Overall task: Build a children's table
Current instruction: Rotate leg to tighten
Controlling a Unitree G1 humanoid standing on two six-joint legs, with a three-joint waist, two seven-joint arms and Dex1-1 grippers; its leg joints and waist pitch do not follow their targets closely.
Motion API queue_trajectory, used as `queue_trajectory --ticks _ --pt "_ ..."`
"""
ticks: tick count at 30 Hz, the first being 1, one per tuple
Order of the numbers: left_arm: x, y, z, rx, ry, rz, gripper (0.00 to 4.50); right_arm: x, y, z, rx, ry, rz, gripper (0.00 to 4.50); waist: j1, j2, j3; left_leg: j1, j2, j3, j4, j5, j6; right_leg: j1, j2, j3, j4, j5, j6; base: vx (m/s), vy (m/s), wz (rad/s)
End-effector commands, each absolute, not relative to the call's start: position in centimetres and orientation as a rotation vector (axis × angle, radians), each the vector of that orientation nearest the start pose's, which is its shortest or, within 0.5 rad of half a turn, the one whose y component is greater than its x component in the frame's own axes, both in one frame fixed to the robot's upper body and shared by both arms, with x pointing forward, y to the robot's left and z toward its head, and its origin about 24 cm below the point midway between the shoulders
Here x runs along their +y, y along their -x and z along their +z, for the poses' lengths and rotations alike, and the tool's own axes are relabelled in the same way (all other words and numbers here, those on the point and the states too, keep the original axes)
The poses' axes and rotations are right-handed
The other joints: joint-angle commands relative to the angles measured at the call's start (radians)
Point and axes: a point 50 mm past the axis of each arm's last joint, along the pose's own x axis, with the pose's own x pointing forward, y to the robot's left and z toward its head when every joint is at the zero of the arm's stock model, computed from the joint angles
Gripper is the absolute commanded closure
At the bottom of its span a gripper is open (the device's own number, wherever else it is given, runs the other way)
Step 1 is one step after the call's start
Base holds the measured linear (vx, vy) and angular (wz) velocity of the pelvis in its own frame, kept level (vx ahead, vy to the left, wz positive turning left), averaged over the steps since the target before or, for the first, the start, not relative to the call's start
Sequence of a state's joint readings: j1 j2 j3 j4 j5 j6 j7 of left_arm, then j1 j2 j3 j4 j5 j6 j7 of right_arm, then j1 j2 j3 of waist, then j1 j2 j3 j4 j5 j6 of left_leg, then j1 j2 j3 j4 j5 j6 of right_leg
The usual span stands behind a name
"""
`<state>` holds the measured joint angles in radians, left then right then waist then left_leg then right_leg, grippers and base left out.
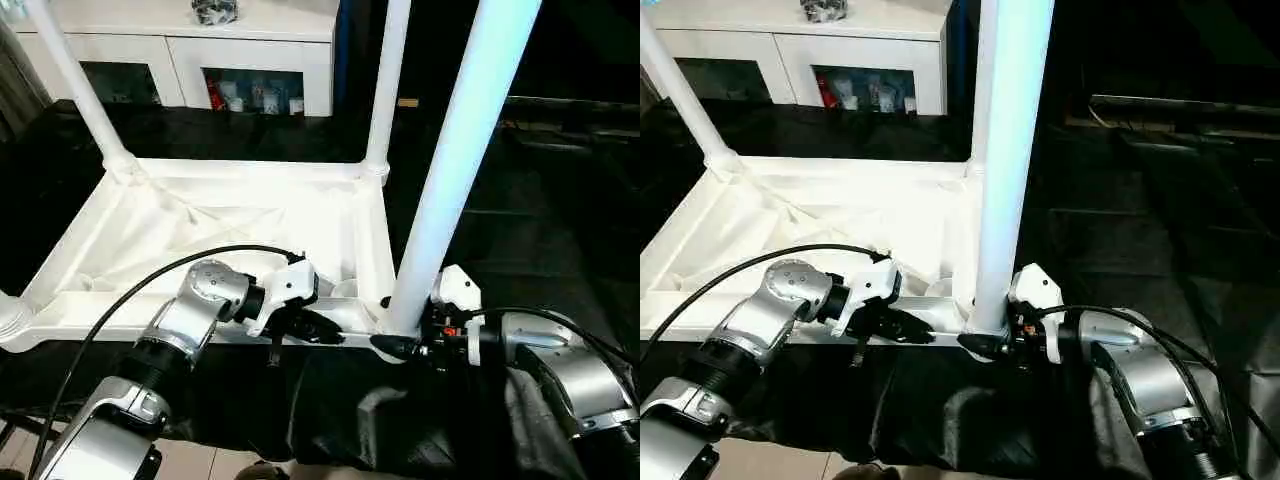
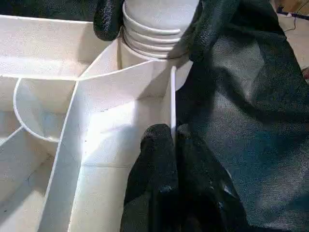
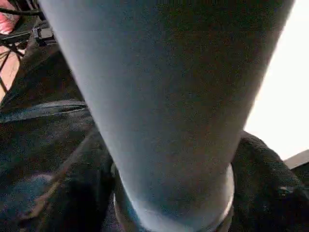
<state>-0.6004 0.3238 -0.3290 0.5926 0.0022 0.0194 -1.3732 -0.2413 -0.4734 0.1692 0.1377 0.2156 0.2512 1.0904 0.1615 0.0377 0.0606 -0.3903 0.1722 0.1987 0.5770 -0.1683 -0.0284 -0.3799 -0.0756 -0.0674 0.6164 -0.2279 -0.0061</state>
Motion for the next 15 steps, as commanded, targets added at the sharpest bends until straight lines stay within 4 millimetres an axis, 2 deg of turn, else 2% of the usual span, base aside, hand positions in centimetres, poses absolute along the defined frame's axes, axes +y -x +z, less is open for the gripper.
queue_trajectory --ticks 1,3,5,6,7,9,12,14,15 --pt "10.1 -30.3 5.2 0.388 -0.400 -1.586 4.50 -14.8 -25.9 4.7 0.342 0.155 1.223 1.65 -0.002 -0.012 -0.061 0.024 0.076 -0.035 -0.058 -0.149 0.087 0.034 -0.096 0.052 -0.066 -0.029 -0.246 0.000 0.000 0.00" --pt "10.0 -30.4 5.1 0.385 -0.399 -1.578 4.50 -14.7 -25.9 4.6 0.342 0.153 1.210 1.69 -0.002 -0.012 -0.060 0.023 0.076 -0.036 -0.060 -0.157 0.083 0.034 -0.096 0.052 -0.067 -0.044 -0.244 0.000 0.000 0.00" --pt "8.9 -31.2 4.8 0.376 -0.386 -1.454 4.50 -14.5 -27.5 3.6 0.323 0.142 0.984 1.73 -0.006 -0.012 -0.057 0.025 0.076 -0.037 -0.063 -0.179 0.066 0.031 -0.097 0.053 -0.071 -0.081 -0.239 0.000 0.000 0.00" --pt "8.5 -31.4 4.8 0.372 -0.381 -1.424 4.50 -14.4 -27.9 3.3 0.321 0.127 0.917 1.74 -0.013 -0.011 -0.053 0.028 0.073 -0.037 -0.068 -0.216 0.042 0.026 -0.100 0.054 -0.080 -0.143 -0.240 0.000 0.000 0.00" --pt "8.2 -31.5 4.8 0.372 -0.378 -1.402 4.50 -14.3 -28.3 3.2 0.316 0.115 0.868 1.74 -0.017 -0.014 -0.051 0.030 0.072 -0.041 -0.072 -0.253 0.018 0.029 -0.103 0.053 -0.088 -0.223 -0.224 0.000 0.000 0.00" --pt "7.3 -31.8 4.7 0.375 -0.387 -1.357 4.50 -13.9 -29.0 2.9 0.308 0.075 0.775 1.74 -0.025 -0.013 -0.051 0.032 0.074 -0.045 -0.078 -0.279 -0.004 0.029 -0.104 0.055 -0.092 -0.271 -0.206 0.000 0.000 0.00" --pt "5.9 -32.2 4.7 0.368 -0.384 -1.268 4.50 -13.1 -29.8 2.8 0.301 0.040 0.661 1.75 -0.029 -0.011 -0.052 0.032 0.075 -0.046 -0.082 -0.284 -0.010 0.029 -0.101 0.055 -0.093 -0.255 -0.186 0.000 0.000 0.00" --pt "4.6 -32.5 4.8 0.353 -0.358 -1.203 4.50 -11.8 -30.4 2.7 0.295 0.011 0.575 1.75 -0.032 -0.007 -0.054 0.034 0.074 -0.044 -0.081 -0.282 -0.017 0.025 -0.100 0.056 -0.092 -0.234 -0.195 0.000 0.000 0.00" --pt "4.5 -32.5 4.8 0.352 -0.355 -1.198 4.50 -11.6 -30.5 2.7 0.295 0.006 0.567 1.75 -0.032 -0.008 -0.053 0.036 0.072 -0.043 -0.080 -0.287 -0.019 0.023 -0.100 0.057 -0.095 -0.236 -0.192 0.000 0.000 0.00"
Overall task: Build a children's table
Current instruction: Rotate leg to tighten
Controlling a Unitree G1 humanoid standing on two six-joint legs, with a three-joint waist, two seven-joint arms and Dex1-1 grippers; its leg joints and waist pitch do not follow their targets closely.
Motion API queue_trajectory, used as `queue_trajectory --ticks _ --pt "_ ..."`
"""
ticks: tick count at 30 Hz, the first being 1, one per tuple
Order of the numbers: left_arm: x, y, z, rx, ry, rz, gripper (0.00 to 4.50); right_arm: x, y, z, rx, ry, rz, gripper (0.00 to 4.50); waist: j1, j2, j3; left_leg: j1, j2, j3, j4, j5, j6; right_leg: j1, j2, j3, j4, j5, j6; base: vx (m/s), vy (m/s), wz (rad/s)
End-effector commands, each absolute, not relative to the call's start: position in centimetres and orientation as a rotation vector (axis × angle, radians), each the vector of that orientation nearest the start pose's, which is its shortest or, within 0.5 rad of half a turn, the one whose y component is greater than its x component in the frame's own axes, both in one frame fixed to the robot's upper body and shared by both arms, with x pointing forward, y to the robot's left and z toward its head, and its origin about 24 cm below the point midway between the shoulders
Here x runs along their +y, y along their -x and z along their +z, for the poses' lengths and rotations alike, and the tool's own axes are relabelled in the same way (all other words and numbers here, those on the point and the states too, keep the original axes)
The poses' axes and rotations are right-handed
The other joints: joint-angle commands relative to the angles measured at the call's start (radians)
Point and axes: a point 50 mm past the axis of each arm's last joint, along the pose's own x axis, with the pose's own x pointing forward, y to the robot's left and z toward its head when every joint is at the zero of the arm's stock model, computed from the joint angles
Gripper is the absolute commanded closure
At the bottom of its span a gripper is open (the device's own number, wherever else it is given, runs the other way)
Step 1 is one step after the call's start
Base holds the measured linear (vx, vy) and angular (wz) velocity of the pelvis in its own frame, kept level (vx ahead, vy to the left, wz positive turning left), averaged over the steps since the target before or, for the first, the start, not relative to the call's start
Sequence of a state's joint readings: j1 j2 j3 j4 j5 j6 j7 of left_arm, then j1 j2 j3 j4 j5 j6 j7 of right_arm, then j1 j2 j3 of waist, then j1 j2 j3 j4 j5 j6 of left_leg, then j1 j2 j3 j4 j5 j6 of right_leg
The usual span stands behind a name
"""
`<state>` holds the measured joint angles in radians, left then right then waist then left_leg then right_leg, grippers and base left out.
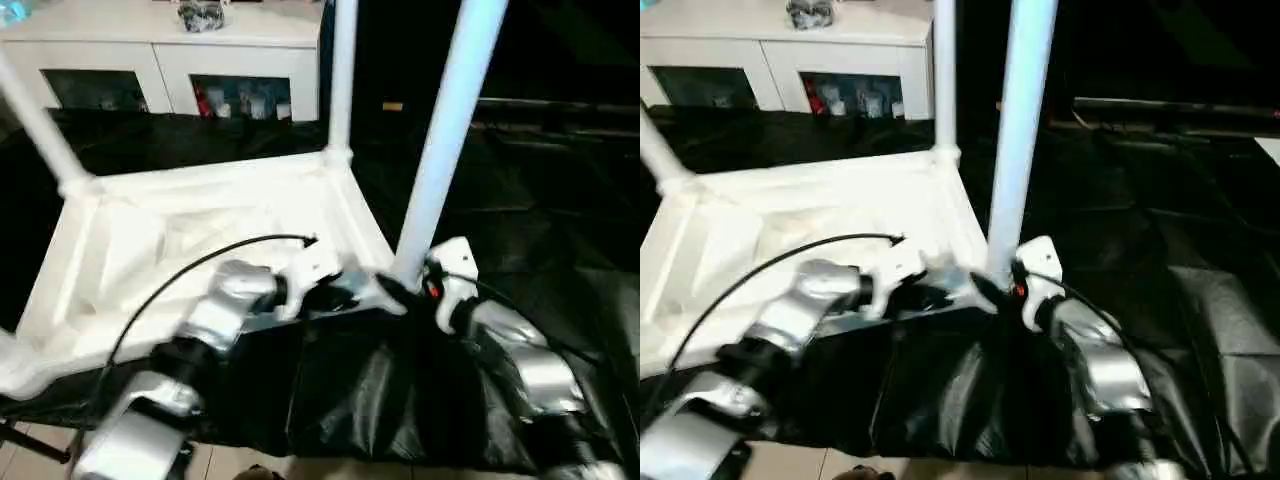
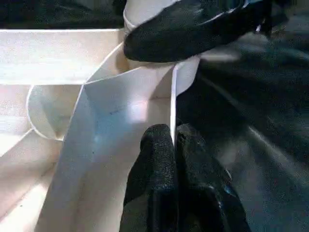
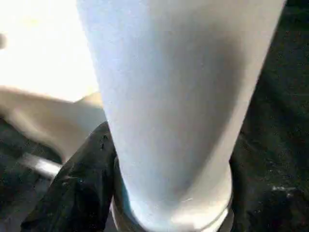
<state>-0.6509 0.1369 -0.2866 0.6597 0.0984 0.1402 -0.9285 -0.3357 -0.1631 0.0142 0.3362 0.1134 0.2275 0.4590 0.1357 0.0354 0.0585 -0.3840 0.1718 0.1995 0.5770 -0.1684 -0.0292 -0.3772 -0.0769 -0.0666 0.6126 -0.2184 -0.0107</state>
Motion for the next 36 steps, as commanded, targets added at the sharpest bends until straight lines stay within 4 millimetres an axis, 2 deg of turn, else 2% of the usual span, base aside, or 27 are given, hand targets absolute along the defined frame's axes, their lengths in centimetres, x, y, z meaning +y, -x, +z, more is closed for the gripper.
queue_trajectory --ticks 1,2,3,4,5,6,9,11,12,13,15,19,20,21,22,25,28,31,33,36 --pt "4.1 -32.4 4.9 0.345 -0.352 -1.199 4.50 -10.9 -30.5 2.7 0.285 -0.009 0.561 1.75 -0.005 -0.003 -0.052 0.027 0.072 -0.044 -0.080 -0.277 -0.014 0.022 -0.100 0.057 -0.091 -0.233 -0.184 0.000 0.000 0.00" --pt "3.8 -32.3 4.9 0.337 -0.353 -1.205 4.50 -10.3 -30.5 2.9 0.273 -0.023 0.567 1.75 -0.005 -0.002 -0.052 0.027 0.072 -0.044 -0.080 -0.274 -0.012 0.022 -0.098 0.057 -0.091 -0.224 -0.181 0.000 0.000 0.00" --pt "3.6 -32.3 4.9 0.332 -0.355 -1.211 4.50 -10.0 -30.5 2.9 0.264 -0.028 0.575 1.75 -0.005 -0.005 -0.053 0.025 0.071 -0.043 -0.079 -0.264 -0.007 0.024 -0.097 0.057 -0.089 -0.202 -0.178 0.000 0.000 0.00" --pt "3.5 -32.2 4.9 0.326 -0.367 -1.222 4.50 -9.7 -30.5 3.0 0.260 -0.034 0.583 1.75 -0.004 -0.001 -0.054 0.024 0.071 -0.043 -0.078 -0.253 0.000 0.023 -0.097 0.057 -0.088 -0.181 -0.177 0.000 0.000 0.00" --pt "3.5 -32.1 4.8 0.322 -0.376 -1.229 4.50 -9.5 -30.5 3.0 0.259 -0.036 0.587 1.20 -0.005 -0.002 -0.054 0.023 0.071 -0.042 -0.078 -0.248 0.002 0.025 -0.096 0.057 -0.086 -0.170 -0.177 0.000 0.000 0.00" --pt "3.5 -32.0 4.8 0.311 -0.385 -1.245 4.50 -9.6 -30.4 3.1 0.258 -0.041 0.598 1.20 -0.005 0.001 -0.055 0.022 0.070 -0.043 -0.077 -0.239 0.007 0.026 -0.095 0.056 -0.084 -0.150 -0.178 0.000 0.000 0.00" --pt "4.2 -31.9 4.8 0.312 -0.393 -1.262 4.50 -10.5 -30.3 3.4 0.247 -0.043 0.617 0.84 -0.007 0.005 -0.054 0.022 0.071 -0.042 -0.078 -0.245 0.015 0.025 -0.092 0.055 -0.084 -0.134 -0.182 0.000 0.000 0.00" --pt "4.7 -31.8 4.8 0.318 -0.391 -1.274 4.50 -11.2 -30.2 3.7 0.245 -0.031 0.634 0.63 -0.008 0.004 -0.053 0.022 0.071 -0.042 -0.078 -0.259 0.014 0.027 -0.094 0.055 -0.086 -0.151 -0.183 0.000 0.000 0.00" --pt "5.0 -31.8 4.7 0.318 -0.396 -1.285 4.50 -11.6 -30.0 3.8 0.245 -0.015 0.651 0.63 -0.010 0.007 -0.052 0.021 0.072 -0.042 -0.078 -0.256 0.016 0.028 -0.092 0.056 -0.085 -0.142 -0.183 0.000 0.000 0.00" --pt "5.3 -31.7 4.7 0.322 -0.397 -1.297 4.50 -12.1 -29.9 3.9 0.242 0.009 0.672 0.57 -0.010 0.005 -0.053 0.020 0.071 -0.042 -0.077 -0.245 0.022 0.030 -0.092 0.056 -0.084 -0.125 -0.183 0.000 0.000 0.00" --pt "5.9 -31.6 4.6 0.325 -0.404 -1.335 4.50 -13.2 -29.3 4.2 0.247 0.056 0.749 0.29 -0.010 0.006 -0.055 0.017 0.071 -0.042 -0.073 -0.216 0.034 0.033 -0.092 0.054 -0.079 -0.083 -0.190 0.000 0.000 0.00" --pt "6.6 -31.4 4.8 0.320 -0.396 -1.394 4.50 -14.4 -28.5 4.5 0.259 0.086 0.839 0.29 -0.004 0.007 -0.060 0.013 0.071 -0.038 -0.062 -0.161 0.081 0.035 -0.091 0.051 -0.068 0.018 -0.216 0.000 0.000 0.00" --pt "7.1 -31.2 4.9 0.320 -0.403 -1.432 4.50 -15.0 -28.1 4.8 0.257 0.107 0.896 0.29 -0.004 0.011 -0.062 0.015 0.071 -0.038 -0.061 -0.161 0.082 0.034 -0.091 0.050 -0.067 0.021 -0.223 0.000 0.000 0.00" --pt "7.4 -31.1 5.0 0.319 -0.409 -1.458 4.50 -15.3 -27.9 5.0 0.260 0.120 0.934 0.29 -0.002 0.009 -0.059 0.014 0.070 -0.037 -0.060 -0.165 0.088 0.036 -0.090 0.049 -0.071 0.008 -0.226 0.000 0.000 0.00" --pt "7.6 -31.0 5.0 0.322 -0.415 -1.482 4.50 -15.7 -27.5 5.1 0.271 0.145 0.986 0.29 0.001 0.012 -0.059 0.014 0.072 -0.036 -0.060 -0.176 0.090 0.036 -0.091 0.050 -0.072 -0.015 -0.228 0.000 0.000 0.00" --pt "7.8 -30.9 5.1 0.326 -0.418 -1.507 4.50 -16.0 -27.2 5.2 0.283 0.164 1.029 0.29 0.007 0.014 -0.058 0.019 0.076 -0.037 -0.063 -0.198 0.082 0.031 -0.091 0.050 -0.075 -0.058 -0.228 0.000 0.000 0.00" --pt "8.5 -30.7 5.4 0.336 -0.422 -1.580 4.50 -16.7 -26.9 5.9 0.305 0.151 1.105 0.29 0.008 0.007 -0.058 0.020 0.078 -0.036 -0.065 -0.216 0.072 0.032 -0.093 0.052 -0.077 -0.104 -0.231 0.000 0.000 0.00" --pt "8.8 -30.6 5.4 0.340 -0.429 -1.597 4.50 -16.7 -26.7 5.8 0.325 0.158 1.139 0.29 0.011 0.007 -0.063 0.020 0.079 -0.036 -0.062 -0.194 0.073 0.032 -0.094 0.052 -0.072 -0.081 -0.236 0.000 0.000 0.00" --pt "9.0 -30.5 5.3 0.352 -0.428 -1.610 4.50 -16.7 -26.5 5.8 0.333 0.158 1.153 0.61 0.013 0.005 -0.065 0.018 0.077 -0.036 -0.060 -0.178 0.077 0.032 -0.094 0.051 -0.070 -0.066 -0.239 0.000 0.000 0.00" --pt "9.3 -30.4 5.0 0.380 -0.433 -1.619 4.50 -16.7 -26.5 5.7 0.342 0.173 1.166 0.64 0.014 0.006 -0.067 0.017 0.077 -0.036 -0.058 -0.164 0.078 0.033 -0.094 0.050 -0.068 -0.058 -0.241 0.000 0.000 0.00"
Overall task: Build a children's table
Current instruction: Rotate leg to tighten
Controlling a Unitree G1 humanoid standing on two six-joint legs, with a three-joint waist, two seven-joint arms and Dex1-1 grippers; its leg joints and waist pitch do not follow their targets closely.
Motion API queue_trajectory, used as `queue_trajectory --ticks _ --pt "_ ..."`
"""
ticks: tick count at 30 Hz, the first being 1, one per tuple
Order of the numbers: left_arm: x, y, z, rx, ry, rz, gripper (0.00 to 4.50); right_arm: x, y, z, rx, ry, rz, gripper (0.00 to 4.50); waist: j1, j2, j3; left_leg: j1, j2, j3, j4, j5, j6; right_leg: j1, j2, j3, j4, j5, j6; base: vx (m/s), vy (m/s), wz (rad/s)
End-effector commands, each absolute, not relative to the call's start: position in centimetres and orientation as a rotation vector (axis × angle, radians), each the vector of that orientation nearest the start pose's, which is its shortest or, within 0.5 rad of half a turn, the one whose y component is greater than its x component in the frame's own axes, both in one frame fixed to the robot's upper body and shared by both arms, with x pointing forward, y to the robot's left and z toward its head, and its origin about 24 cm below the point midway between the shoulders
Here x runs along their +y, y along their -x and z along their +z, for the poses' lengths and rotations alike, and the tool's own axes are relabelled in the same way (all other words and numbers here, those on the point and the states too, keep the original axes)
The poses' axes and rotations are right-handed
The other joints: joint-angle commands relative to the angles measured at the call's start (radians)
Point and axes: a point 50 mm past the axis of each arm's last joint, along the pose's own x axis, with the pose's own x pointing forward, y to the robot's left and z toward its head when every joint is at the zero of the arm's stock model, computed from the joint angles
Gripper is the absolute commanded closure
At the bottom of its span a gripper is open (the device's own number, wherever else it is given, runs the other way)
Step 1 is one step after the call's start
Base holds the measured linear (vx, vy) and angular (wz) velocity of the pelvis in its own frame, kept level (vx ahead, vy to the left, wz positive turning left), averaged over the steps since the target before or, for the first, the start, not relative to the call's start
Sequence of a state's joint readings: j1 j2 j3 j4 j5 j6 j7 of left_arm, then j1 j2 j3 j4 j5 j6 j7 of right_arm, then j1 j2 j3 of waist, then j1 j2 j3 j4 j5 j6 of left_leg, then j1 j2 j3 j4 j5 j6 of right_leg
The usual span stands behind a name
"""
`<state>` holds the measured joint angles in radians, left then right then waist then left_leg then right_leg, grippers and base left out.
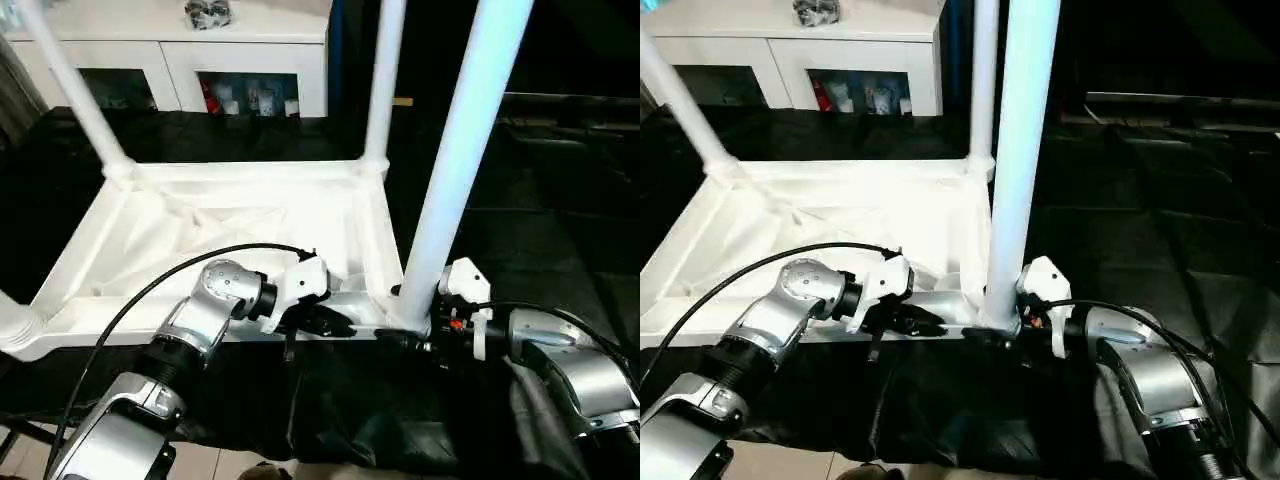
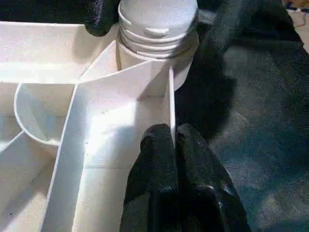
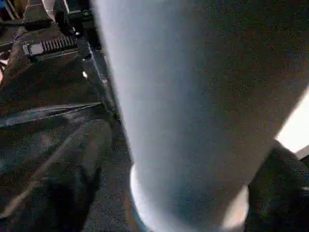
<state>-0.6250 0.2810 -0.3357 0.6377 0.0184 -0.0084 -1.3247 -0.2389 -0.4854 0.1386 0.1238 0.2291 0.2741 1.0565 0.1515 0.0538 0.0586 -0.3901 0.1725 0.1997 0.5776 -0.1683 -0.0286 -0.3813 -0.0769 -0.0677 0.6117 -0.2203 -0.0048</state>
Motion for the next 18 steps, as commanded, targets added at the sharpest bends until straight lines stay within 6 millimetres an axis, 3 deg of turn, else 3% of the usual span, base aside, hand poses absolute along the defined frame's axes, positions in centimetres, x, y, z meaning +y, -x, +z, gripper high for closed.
queue_trajectory --ticks 1,2,6,12,18 --pt "9.4 -30.4 4.9 0.384 -0.438 -1.616 4.50 -16.8 -26.4 5.6 0.349 0.180 1.174 0.83 -0.001 -0.015 -0.068 0.023 0.076 -0.036 -0.058 -0.158 0.080 0.037 -0.093 0.051 -0.065 -0.046 -0.248 0.000 0.000 0.00" --pt "9.5 -30.4 4.9 0.386 -0.437 -1.615 4.50 -16.8 -26.4 5.6 0.352 0.182 1.178 1.04 -0.001 -0.014 -0.069 0.023 0.075 -0.035 -0.056 -0.156 0.083 0.037 -0.093 0.051 -0.064 -0.040 -0.249 0.000 0.000 0.00" --pt "9.6 -30.5 4.9 0.386 -0.430 -1.609 4.50 -16.6 -26.1 5.4 0.367 0.184 1.208 1.06 0.001 -0.018 -0.066 0.023 0.075 -0.035 -0.055 -0.154 0.088 0.036 -0.094 0.051 -0.066 -0.058 -0.245 0.000 0.000 0.00" --pt "9.9 -30.4 4.7 0.387 -0.418 -1.595 4.50 -15.9 -25.8 4.9 0.372 0.183 1.217 1.75 0.000 -0.016 -0.064 0.023 0.075 -0.036 -0.056 -0.166 0.081 0.035 -0.093 0.051 -0.066 -0.075 -0.241 0.000 0.000 0.00" --pt "9.2 -31.0 4.8 0.362 -0.388 -1.509 4.50 -15.6 -25.3 4.0 0.373 0.143 1.145 1.83 -0.001 -0.018 -0.057 0.025 0.075 -0.036 -0.060 -0.188 0.077 0.031 -0.093 0.053 -0.074 -0.124 -0.229 0.000 0.000 0.00"
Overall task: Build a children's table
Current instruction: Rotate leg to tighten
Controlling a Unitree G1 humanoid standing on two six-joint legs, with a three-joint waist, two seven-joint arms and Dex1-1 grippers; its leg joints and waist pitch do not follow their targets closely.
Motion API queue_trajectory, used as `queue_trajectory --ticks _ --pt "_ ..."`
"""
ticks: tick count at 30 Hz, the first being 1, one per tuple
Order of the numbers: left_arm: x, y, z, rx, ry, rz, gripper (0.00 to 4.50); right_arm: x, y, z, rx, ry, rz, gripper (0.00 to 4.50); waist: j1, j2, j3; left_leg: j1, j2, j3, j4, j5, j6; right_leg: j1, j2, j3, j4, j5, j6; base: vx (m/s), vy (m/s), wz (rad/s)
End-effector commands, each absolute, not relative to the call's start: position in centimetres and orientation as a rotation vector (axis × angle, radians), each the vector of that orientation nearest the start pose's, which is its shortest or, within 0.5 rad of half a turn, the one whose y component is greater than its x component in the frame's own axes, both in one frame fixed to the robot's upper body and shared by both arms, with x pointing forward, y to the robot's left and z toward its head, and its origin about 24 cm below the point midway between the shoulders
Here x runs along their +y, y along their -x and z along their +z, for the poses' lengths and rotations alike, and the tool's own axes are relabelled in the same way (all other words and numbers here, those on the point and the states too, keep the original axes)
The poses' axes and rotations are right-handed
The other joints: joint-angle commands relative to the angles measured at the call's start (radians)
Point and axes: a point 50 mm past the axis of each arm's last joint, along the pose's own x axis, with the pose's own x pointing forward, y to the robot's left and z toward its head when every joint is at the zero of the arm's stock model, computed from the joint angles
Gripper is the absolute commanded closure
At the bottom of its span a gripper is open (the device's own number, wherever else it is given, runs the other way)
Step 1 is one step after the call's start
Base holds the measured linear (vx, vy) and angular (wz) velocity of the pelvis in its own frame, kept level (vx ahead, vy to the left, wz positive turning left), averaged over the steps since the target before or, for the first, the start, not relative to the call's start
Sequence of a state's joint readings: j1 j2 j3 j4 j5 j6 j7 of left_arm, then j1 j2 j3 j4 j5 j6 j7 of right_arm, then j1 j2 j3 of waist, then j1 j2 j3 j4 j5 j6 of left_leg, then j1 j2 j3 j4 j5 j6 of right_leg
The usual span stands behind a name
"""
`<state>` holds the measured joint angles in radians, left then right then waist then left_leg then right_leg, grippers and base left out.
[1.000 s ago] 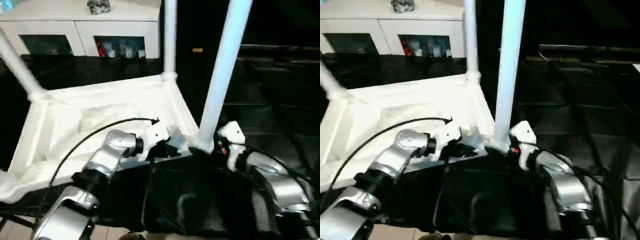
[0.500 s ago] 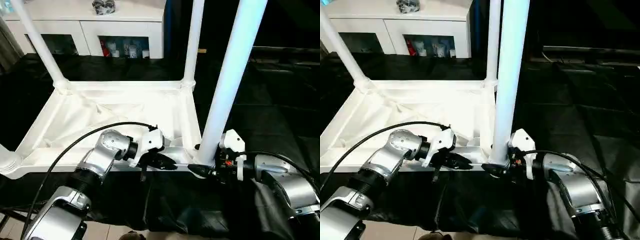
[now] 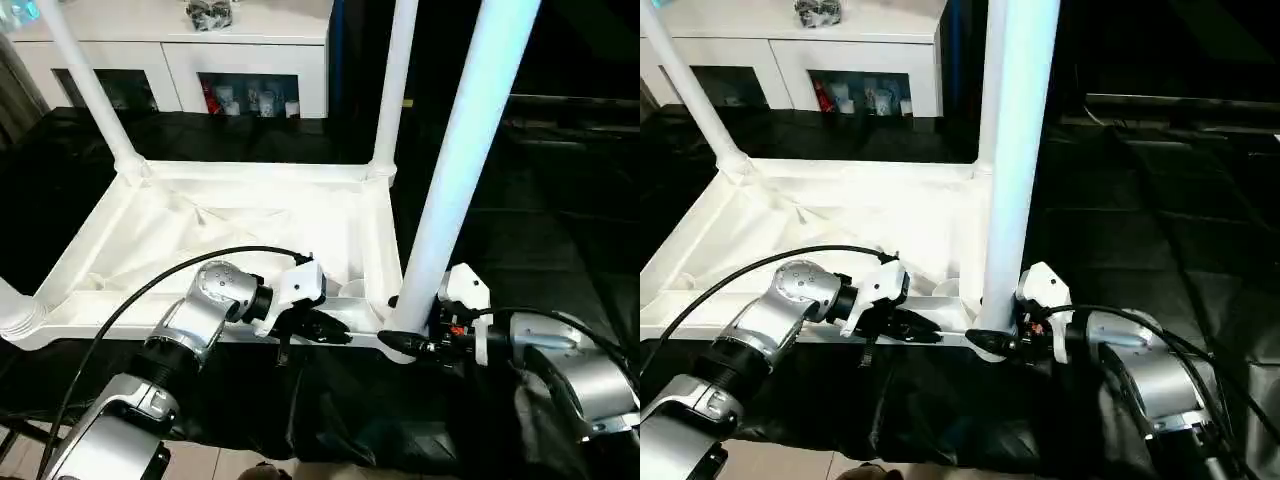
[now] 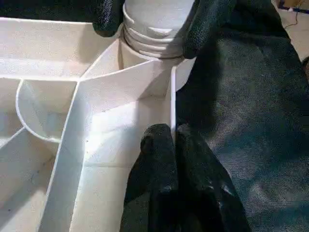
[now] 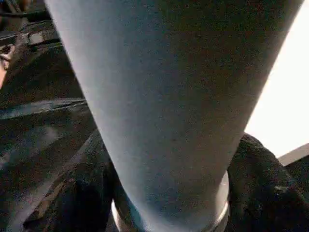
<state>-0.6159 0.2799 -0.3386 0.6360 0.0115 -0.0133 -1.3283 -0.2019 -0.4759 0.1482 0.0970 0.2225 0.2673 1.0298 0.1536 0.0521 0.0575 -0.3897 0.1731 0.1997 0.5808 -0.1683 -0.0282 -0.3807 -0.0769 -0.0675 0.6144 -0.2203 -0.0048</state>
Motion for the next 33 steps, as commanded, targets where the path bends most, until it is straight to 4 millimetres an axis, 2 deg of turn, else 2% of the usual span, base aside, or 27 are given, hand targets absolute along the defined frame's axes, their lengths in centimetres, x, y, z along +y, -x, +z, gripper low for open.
queue_trajectory --ticks 1,2,5,6,7,9,10,11,12,15,16,17,19,20,21,22,23,24,25,26,27,28,29,31,33 --pt "9.0 -31.2 4.8 0.360 -0.386 -1.480 4.50 -15.5 -25.4 3.8 0.369 0.142 1.111 1.83 -0.006 -0.015 -0.053 0.025 0.074 -0.037 -0.068 -0.215 0.065 0.028 -0.093 0.053 -0.082 -0.163 -0.226 0.000 0.000 0.00" --pt "8.8 -31.4 4.8 0.356 -0.387 -1.457 4.50 -15.4 -25.6 3.6 0.364 0.143 1.081 1.83 -0.008 -0.014 -0.050 0.026 0.073 -0.037 -0.069 -0.231 0.057 0.026 -0.094 0.053 -0.085 -0.189 -0.222 0.000 0.000 0.00" --pt "6.7 -32.4 5.0 0.339 -0.379 -1.332 4.50 -14.7 -27.5 2.7 0.347 0.085 0.794 1.83 -0.019 -0.012 -0.040 0.035 0.071 -0.043 -0.079 -0.317 0.007 0.021 -0.100 0.055 -0.103 -0.348 -0.194 0.000 0.000 0.00" --pt "6.1 -32.6 5.0 0.337 -0.375 -1.308 4.50 -14.3 -27.9 2.5 0.349 0.065 0.741 1.83 -0.024 -0.013 -0.039 0.039 0.069 -0.047 -0.083 -0.349 -0.013 0.020 -0.102 0.054 -0.108 -0.413 -0.176 0.000 0.000 0.00" --pt "5.5 -32.7 5.0 0.337 -0.368 -1.286 4.50 -13.8 -28.1 2.3 0.352 0.053 0.703 1.83 -0.029 -0.016 -0.038 0.037 0.069 -0.052 -0.087 -0.365 -0.026 0.023 -0.102 0.052 -0.111 -0.453 -0.154 -0.052 0.012 -0.08" --pt "4.9 -32.9 5.0 0.337 -0.357 -1.250 4.50 -13.1 -28.4 2.1 0.354 0.047 0.672 1.83 -0.034 -0.014 -0.039 0.034 0.070 -0.055 -0.091 -0.369 -0.030 0.025 -0.103 0.052 -0.114 -0.451 -0.135 0.000 0.000 0.00" --pt "4.3 -33.0 5.1 0.331 -0.350 -1.228 4.50 -12.2 -28.9 2.0 0.355 0.028 0.621 1.83 -0.040 -0.009 -0.039 0.039 0.069 -0.053 -0.090 -0.384 -0.034 0.017 -0.101 0.054 -0.116 -0.440 -0.139 0.000 0.000 0.00" --pt "4.3 -33.0 5.1 0.331 -0.350 -1.228 4.50 -12.2 -28.9 2.0 0.355 0.028 0.621 1.84 -0.045 -0.011 -0.038 0.040 0.068 -0.052 -0.091 -0.396 -0.036 0.015 -0.101 0.055 -0.118 -0.439 -0.144 0.000 0.000 0.00" --pt "4.0 -33.0 5.1 0.327 -0.348 -1.218 4.50 -11.7 -29.2 2.1 0.354 0.016 0.595 1.84 -0.048 -0.014 -0.038 0.039 0.066 -0.054 -0.092 -0.401 -0.035 0.019 -0.101 0.054 -0.119 -0.444 -0.138 0.000 0.000 0.00" --pt "2.9 -32.9 5.4 0.301 -0.347 -1.228 4.50 -9.4 -30.2 2.7 0.329 -0.033 0.560 1.84 -0.052 -0.003 -0.041 0.039 0.065 -0.055 -0.092 -0.398 -0.039 0.017 -0.102 0.055 -0.116 -0.418 -0.145 0.000 0.000 0.00" --pt "2.8 -32.9 5.6 0.291 -0.352 -1.244 4.50 -8.9 -30.5 3.0 0.311 -0.044 0.574 1.28 -0.055 -0.002 -0.042 0.035 0.065 -0.055 -0.094 -0.397 -0.040 0.020 -0.102 0.055 -0.116 -0.408 -0.143 0.000 0.000 0.00" --pt "2.8 -32.9 5.6 0.290 -0.353 -1.247 4.50 -8.9 -30.5 3.1 0.309 -0.044 0.577 1.28 -0.057 -0.004 -0.042 0.034 0.065 -0.054 -0.094 -0.395 -0.039 0.020 -0.100 0.055 -0.116 -0.397 -0.142 0.000 0.000 0.00" --pt "3.0 -32.9 5.7 0.281 -0.360 -1.271 4.50 -8.8 -30.6 3.5 0.288 -0.047 0.607 1.11 -0.055 0.006 -0.048 0.037 0.067 -0.051 -0.091 -0.378 -0.034 0.021 -0.098 0.058 -0.110 -0.324 -0.155 0.000 0.000 0.00" --pt "3.4 -32.9 5.8 0.273 -0.366 -1.290 4.50 -9.2 -30.6 3.7 0.284 -0.035 0.622 0.95 -0.056 0.019 -0.052 0.035 0.066 -0.051 -0.090 -0.363 -0.031 0.024 -0.096 0.058 -0.104 -0.276 -0.169 0.000 0.000 0.00" --pt "3.8 -32.9 5.8 0.276 -0.369 -1.298 4.50 -9.7 -30.6 3.8 0.283 -0.024 0.638 0.85 -0.058 0.020 -0.054 0.034 0.067 -0.050 -0.090 -0.359 -0.030 0.026 -0.093 0.056 -0.104 -0.248 -0.174 0.000 0.000 0.00" --pt "4.3 -32.9 5.8 0.274 -0.377 -1.311 4.50 -10.3 -30.5 3.9 0.285 -0.009 0.650 0.76 -0.060 0.010 -0.057 0.029 0.065 -0.048 -0.087 -0.336 -0.019 0.033 -0.091 0.055 -0.097 -0.188 -0.187 0.000 0.000 0.00" --pt "4.4 -32.9 5.9 0.273 -0.380 -1.315 4.50 -10.5 -30.5 4.0 0.287 -0.004 0.653 0.66 -0.059 0.014 -0.059 0.029 0.064 -0.044 -0.082 -0.310 -0.005 0.034 -0.089 0.055 -0.094 -0.142 -0.201 0.000 0.000 0.00" --pt "4.6 -32.9 5.9 0.272 -0.376 -1.329 4.50 -10.9 -30.4 4.0 0.293 0.005 0.661 0.66 -0.059 0.014 -0.062 0.027 0.063 -0.043 -0.079 -0.289 0.003 0.037 -0.091 0.055 -0.089 -0.112 -0.211 0.000 0.000 0.00" --pt "4.7 -32.8 5.9 0.271 -0.374 -1.338 4.50 -11.1 -30.3 4.0 0.297 0.010 0.666 0.57 -0.056 0.024 -0.069 0.023 0.063 -0.043 -0.073 -0.239 0.019 0.041 -0.090 0.052 -0.083 -0.043 -0.225 0.000 0.000 0.00" --pt "4.8 -32.8 5.9 0.268 -0.370 -1.352 4.50 -11.4 -30.3 4.0 0.303 0.017 0.672 0.48 -0.056 0.021 -0.069 0.022 0.064 -0.041 -0.070 -0.220 0.029 0.040 -0.089 0.052 -0.078 -0.010 -0.234 0.000 0.000 0.00" --pt "5.3 -32.7 5.9 0.269 -0.375 -1.371 4.50 -12.2 -30.0 4.1 0.318 0.031 0.699 0.41 -0.052 0.031 -0.073 0.019 0.060 -0.041 -0.062 -0.179 0.050 0.045 -0.090 0.048 -0.071 0.038 -0.246 0.000 0.000 0.00" --pt "5.9 -32.6 5.8 0.280 -0.377 -1.387 4.50 -13.2 -29.6 4.2 0.329 0.060 0.752 0.31 -0.049 0.034 -0.073 0.016 0.060 -0.039 -0.058 -0.160 0.072 0.046 -0.089 0.047 -0.069 0.058 -0.249 0.000 0.000 0.00" --pt "6.4 -32.5 5.8 0.286 -0.378 -1.414 4.50 -14.1 -28.9 4.5 0.341 0.090 0.818 0.15 -0.046 0.032 -0.075 0.015 0.061 -0.038 -0.056 -0.154 0.084 0.047 -0.089 0.046 -0.070 0.061 -0.247 0.000 0.000 0.00" --pt "6.8 -32.3 5.8 0.289 -0.375 -1.445 4.50 -14.8 -28.2 4.7 0.356 0.119 0.889 0.06 -0.033 0.032 -0.073 0.015 0.064 -0.036 -0.050 -0.142 0.112 0.046 -0.089 0.047 -0.069 0.062 -0.242 0.000 0.000 0.00" --pt "7.0 -32.2 5.7 0.294 -0.377 -1.456 4.50 -15.2 -28.0 4.8 0.356 0.149 0.906 0.06 -0.031 0.033 -0.071 0.014 0.065 -0.036 -0.051 -0.152 0.113 0.042 -0.089 0.044 -0.071 0.016 -0.243 0.000 0.000 0.00"
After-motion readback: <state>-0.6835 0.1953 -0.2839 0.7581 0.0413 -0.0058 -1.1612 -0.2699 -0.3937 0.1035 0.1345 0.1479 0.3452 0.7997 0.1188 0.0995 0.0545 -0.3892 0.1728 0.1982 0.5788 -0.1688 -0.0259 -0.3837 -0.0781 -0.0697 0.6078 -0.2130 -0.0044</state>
